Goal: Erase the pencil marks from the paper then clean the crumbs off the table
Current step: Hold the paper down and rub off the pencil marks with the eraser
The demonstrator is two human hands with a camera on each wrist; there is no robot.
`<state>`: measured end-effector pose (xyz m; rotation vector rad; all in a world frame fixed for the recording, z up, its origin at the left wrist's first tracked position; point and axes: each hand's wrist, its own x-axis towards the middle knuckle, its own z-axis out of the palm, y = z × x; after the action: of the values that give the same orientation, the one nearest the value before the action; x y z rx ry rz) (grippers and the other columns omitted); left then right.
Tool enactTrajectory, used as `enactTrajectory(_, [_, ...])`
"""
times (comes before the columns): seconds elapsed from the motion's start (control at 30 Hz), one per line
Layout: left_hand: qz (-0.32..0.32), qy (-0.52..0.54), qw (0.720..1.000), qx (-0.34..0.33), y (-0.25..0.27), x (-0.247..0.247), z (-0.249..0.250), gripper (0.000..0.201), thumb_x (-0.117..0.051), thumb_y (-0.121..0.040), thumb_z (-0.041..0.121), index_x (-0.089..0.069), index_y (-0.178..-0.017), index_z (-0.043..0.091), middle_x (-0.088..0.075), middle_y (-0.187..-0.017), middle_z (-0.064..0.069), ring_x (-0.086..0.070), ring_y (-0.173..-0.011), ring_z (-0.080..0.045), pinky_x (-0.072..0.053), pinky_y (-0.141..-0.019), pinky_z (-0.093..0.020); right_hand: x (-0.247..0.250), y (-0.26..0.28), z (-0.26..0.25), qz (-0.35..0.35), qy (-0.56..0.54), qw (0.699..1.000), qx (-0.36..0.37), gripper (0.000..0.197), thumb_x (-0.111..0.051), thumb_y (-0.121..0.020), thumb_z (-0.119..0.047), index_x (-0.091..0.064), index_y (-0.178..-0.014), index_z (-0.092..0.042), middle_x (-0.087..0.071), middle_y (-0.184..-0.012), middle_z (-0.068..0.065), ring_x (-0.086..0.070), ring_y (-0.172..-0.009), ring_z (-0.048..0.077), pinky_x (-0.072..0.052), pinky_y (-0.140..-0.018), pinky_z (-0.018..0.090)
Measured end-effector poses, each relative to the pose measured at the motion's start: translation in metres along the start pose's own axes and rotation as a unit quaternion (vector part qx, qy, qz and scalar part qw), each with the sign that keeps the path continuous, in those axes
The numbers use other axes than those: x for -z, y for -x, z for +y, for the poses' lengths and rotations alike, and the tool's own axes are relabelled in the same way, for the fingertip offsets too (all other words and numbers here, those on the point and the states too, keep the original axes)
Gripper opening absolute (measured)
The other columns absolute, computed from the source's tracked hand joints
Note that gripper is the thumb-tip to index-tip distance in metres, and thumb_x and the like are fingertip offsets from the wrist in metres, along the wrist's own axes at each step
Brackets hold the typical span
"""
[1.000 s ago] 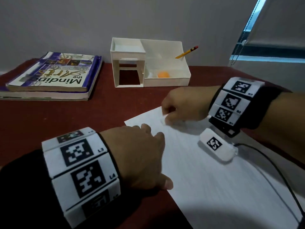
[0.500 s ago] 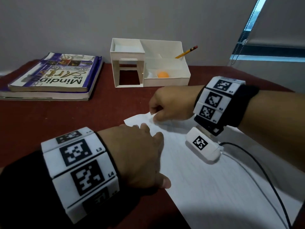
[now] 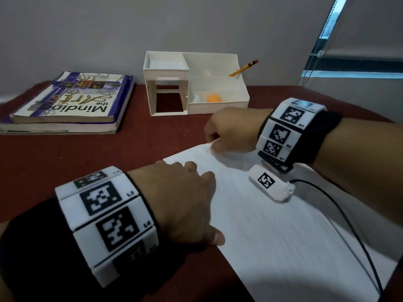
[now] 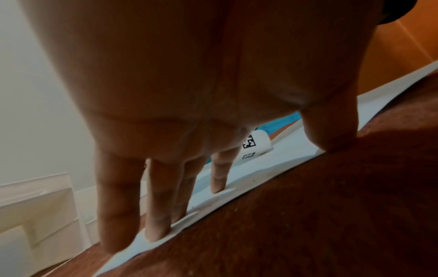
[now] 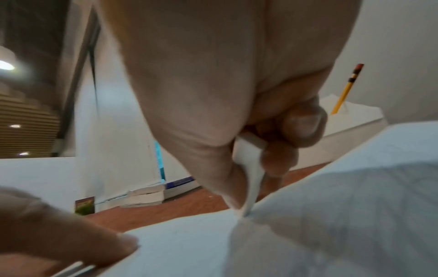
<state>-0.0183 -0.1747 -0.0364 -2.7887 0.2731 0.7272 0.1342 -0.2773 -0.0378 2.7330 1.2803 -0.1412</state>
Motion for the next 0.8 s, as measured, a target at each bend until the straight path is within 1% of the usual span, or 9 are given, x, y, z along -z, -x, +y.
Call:
enactTrajectory(0.1, [-0.001, 0.005, 1.000, 0.000, -0.001, 0.001, -0.001, 0.085, -0.044, -0.075, 0.084, -0.027, -0.137, 0.029, -0.040, -0.136, -0.003, -0.047, -0.119, -0.028, -0.041, -0.100, -0.045, 0.001, 0.006, -0.005, -0.042, -0.046, 0.998, 0.027, 0.014, -0.063, -0.094, -0.032, -0.069, -0.090, -0.020, -0.063, -0.082, -0.009, -0.055, -0.072, 0.006, -0.037, -0.057, 0.020])
enactTrajectory(0.23, [0.008, 0.006, 1.000, -0.009, -0.003, 0.000, -0.001, 0.091, -0.045, -0.073, 0.085, -0.025, -0.142, 0.030, -0.040, -0.138, -0.002, -0.048, -0.120, -0.026, -0.040, -0.101, -0.046, 0.003, 0.005, 0.021, 0.004, 0.035, 0.998, -0.042, 0.013, -0.061, -0.094, -0.026, -0.069, -0.088, -0.018, -0.064, -0.083, -0.005, -0.059, -0.079, 0.017, -0.037, -0.055, 0.021])
enactTrajectory(0.33, [0.025, 0.017, 0.999, -0.017, -0.006, 0.000, -0.011, 0.091, -0.051, -0.070, 0.085, -0.028, -0.142, 0.034, -0.043, -0.135, 0.003, -0.050, -0.118, -0.023, -0.041, -0.100, -0.045, 0.003, 0.014, 0.021, -0.045, -0.041, 0.998, -0.027, 0.016, -0.065, -0.093, -0.035, -0.069, -0.084, -0.022, -0.064, -0.074, -0.009, -0.058, -0.066, 0.005, -0.040, -0.054, 0.020])
enactTrajectory(0.4, [0.025, 0.025, 0.999, -0.028, -0.008, 0.001, -0.021, 0.091, -0.053, -0.068, 0.084, -0.027, -0.141, 0.037, -0.041, -0.139, 0.005, -0.049, -0.123, -0.021, -0.041, -0.102, -0.047, 0.003, 0.019, 0.021, -0.071, -0.078, 0.994, -0.025, 0.017, -0.067, -0.092, -0.037, -0.070, -0.084, -0.023, -0.068, -0.072, -0.008, -0.058, -0.061, 0.003, -0.043, -0.055, 0.018])
enactTrajectory(0.5, [-0.004, 0.049, 0.998, -0.038, -0.009, 0.004, -0.033, 0.087, -0.061, -0.071, 0.076, -0.027, -0.141, 0.040, -0.035, -0.146, 0.008, -0.047, -0.129, -0.020, -0.043, -0.103, -0.045, 0.002, 0.019, 0.039, -0.013, -0.038, 0.995, -0.086, 0.016, -0.066, -0.091, -0.036, -0.068, -0.084, -0.021, -0.061, -0.077, -0.010, -0.060, -0.075, 0.012, -0.043, -0.060, 0.025])
enactTrajectory(0.57, [0.015, 0.095, 0.994, -0.046, -0.012, 0.011, -0.036, 0.075, -0.064, -0.066, 0.075, -0.042, -0.129, 0.041, -0.047, -0.135, 0.012, -0.054, -0.118, -0.015, -0.047, -0.099, -0.040, 0.001, 0.019, 0.047, 0.011, -0.039, 0.992, -0.117, 0.016, -0.065, -0.090, -0.038, -0.066, -0.081, -0.023, -0.059, -0.080, -0.012, -0.060, -0.081, 0.015, -0.047, -0.065, 0.029])
enactTrajectory(0.67, [0.050, 0.112, 0.992, -0.029, -0.026, 0.018, -0.027, 0.077, -0.049, -0.063, 0.089, -0.056, -0.115, 0.033, -0.059, -0.116, 0.010, -0.058, -0.106, -0.015, -0.050, -0.092, -0.038, 0.000, 0.020, 0.035, -0.012, -0.058, 0.996, -0.072, 0.016, -0.064, -0.089, -0.036, -0.068, -0.082, -0.023, -0.064, -0.078, -0.010, -0.061, -0.076, 0.012, -0.050, -0.064, 0.028])
enactTrajectory(0.73, [0.046, 0.076, 0.995, -0.036, -0.037, 0.016, -0.018, 0.066, -0.050, -0.069, 0.085, -0.058, -0.094, 0.025, -0.063, -0.094, 0.005, -0.062, -0.091, -0.017, -0.055, -0.082, -0.040, 0.002, 0.023, 0.022, -0.050, -0.083, 0.995, -0.027, 0.016, -0.067, -0.090, -0.037, -0.071, -0.084, -0.023, -0.068, -0.075, -0.008, -0.062, -0.068, 0.007, -0.048, -0.058, 0.022])
enactTrajectory(0.8, [0.039, 0.068, 0.996, -0.033, -0.044, 0.013, -0.015, 0.058, -0.056, -0.073, 0.078, -0.056, -0.091, 0.023, -0.062, -0.088, 0.002, -0.062, -0.085, -0.016, -0.055, -0.075, -0.038, 0.001, 0.022, 0.020, -0.076, -0.095, 0.993, -0.010, 0.015, -0.068, -0.090, -0.039, -0.072, -0.085, -0.025, -0.069, -0.073, -0.009, -0.063, -0.065, 0.005, -0.048, -0.059, 0.021])
